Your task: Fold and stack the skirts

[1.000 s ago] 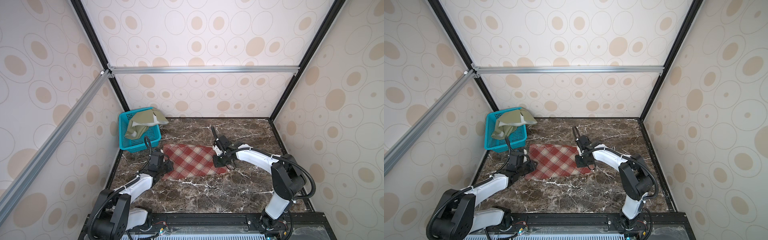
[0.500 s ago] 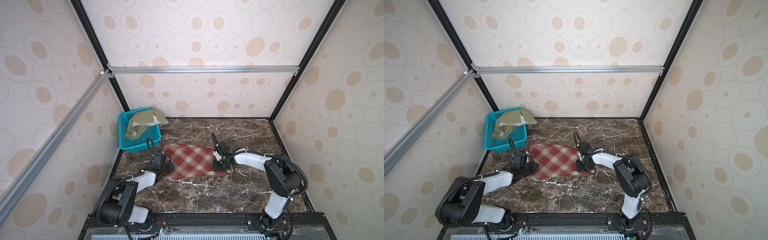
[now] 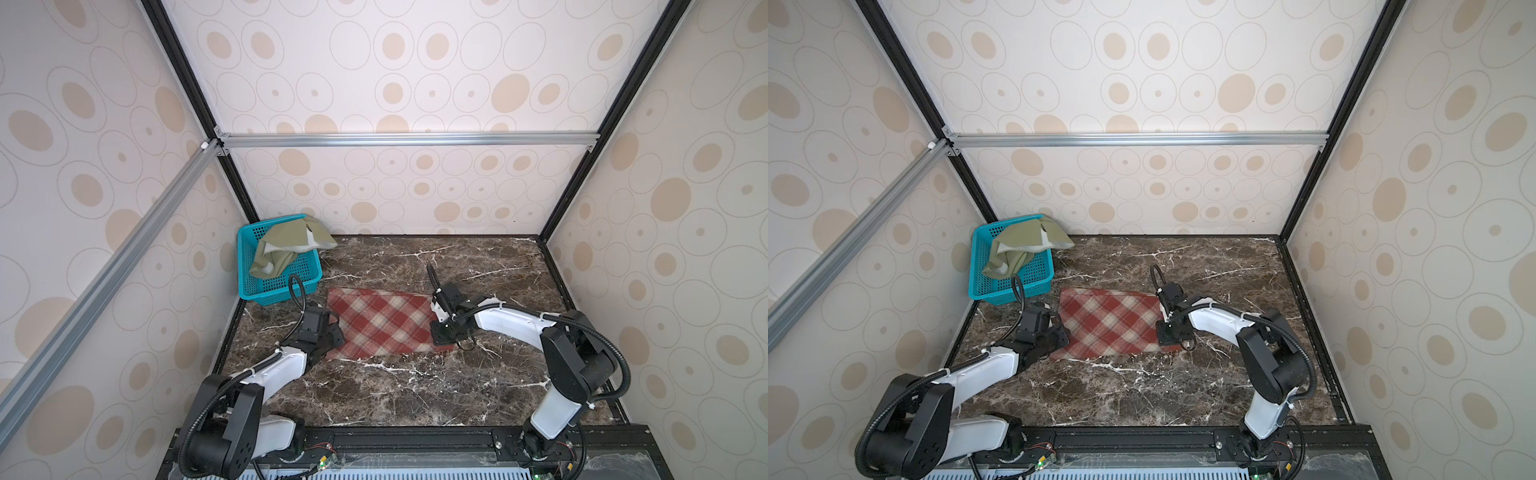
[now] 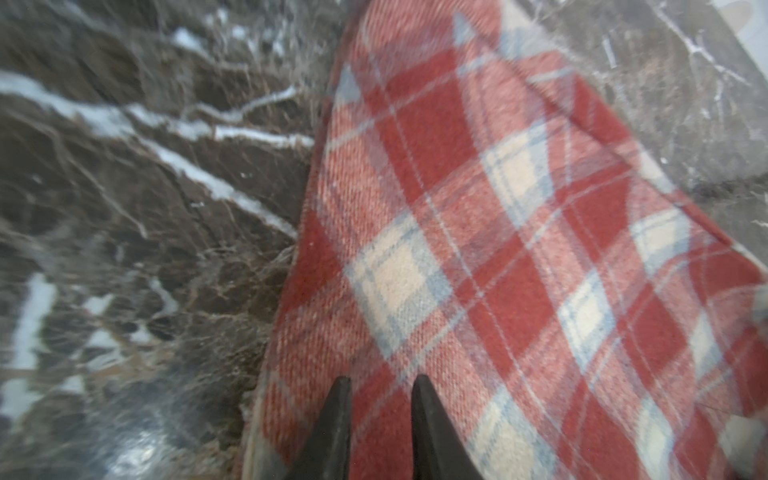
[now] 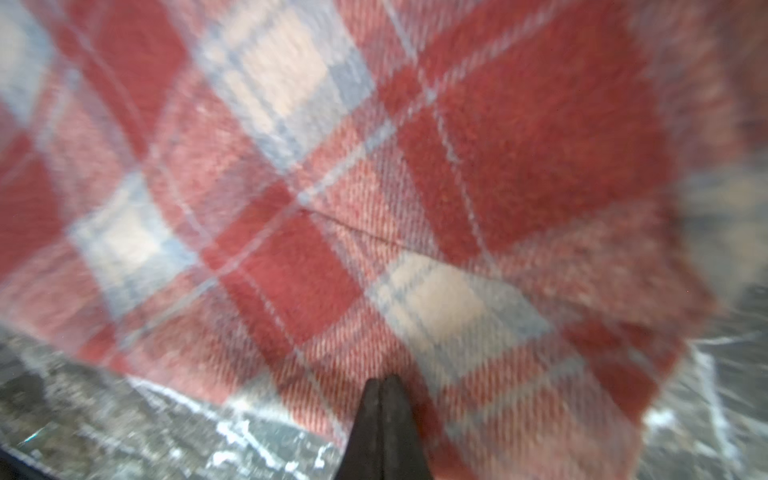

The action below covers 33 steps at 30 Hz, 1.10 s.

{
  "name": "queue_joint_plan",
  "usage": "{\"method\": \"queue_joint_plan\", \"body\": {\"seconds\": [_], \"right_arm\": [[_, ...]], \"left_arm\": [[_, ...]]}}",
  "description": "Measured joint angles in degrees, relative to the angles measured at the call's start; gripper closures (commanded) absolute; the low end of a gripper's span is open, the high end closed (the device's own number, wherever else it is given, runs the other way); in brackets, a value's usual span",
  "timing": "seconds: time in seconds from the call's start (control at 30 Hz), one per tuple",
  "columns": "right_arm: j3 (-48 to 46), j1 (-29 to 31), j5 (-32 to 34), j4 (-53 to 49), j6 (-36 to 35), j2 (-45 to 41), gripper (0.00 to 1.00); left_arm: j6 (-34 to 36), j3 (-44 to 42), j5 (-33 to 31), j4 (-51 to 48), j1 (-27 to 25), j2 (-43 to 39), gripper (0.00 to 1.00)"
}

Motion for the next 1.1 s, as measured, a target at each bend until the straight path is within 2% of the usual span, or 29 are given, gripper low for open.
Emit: {"method": "queue_joint_plan", "body": {"seconds": [0.13, 0.3, 0.47, 0.63, 0.87, 1.1], "right_arm": [[0.85, -3.61, -2.64, -0.66, -0.02, -5.49, 0.91], [0.44, -9.57, -5.27, -0.26, -0.24, -8.81, 0.86], [-4.37, -14.75, -9.94, 1.99, 0.2, -8.87, 0.7], [-8.63, -20.63, -15.21, 4.48, 0.7, -8.85, 0.53], [-9.66, -22.25, -19.58, 9.22, 1.16, -6.86, 0.47], [-9.66, -23.32, -21.99, 15.65, 2.67, -0.28, 0.47]], "left_arm": [[1.62, 3.13, 0.39, -0.83, -0.35, -3.32, 0.72], [1.99, 5.38, 3.13, 1.22, -2.58, -3.28, 0.72], [0.87, 5.38, 5.09, 3.98, -7.1, 0.85, 0.72], [0.31, 8.96, 6.16, 6.4, -13.66, 8.55, 0.74], [-0.04, 21.88, 8.44, 12.96, -21.68, 22.16, 0.75], [-1.03, 31.45, 11.43, 16.96, -26.18, 35.01, 0.76]]}}
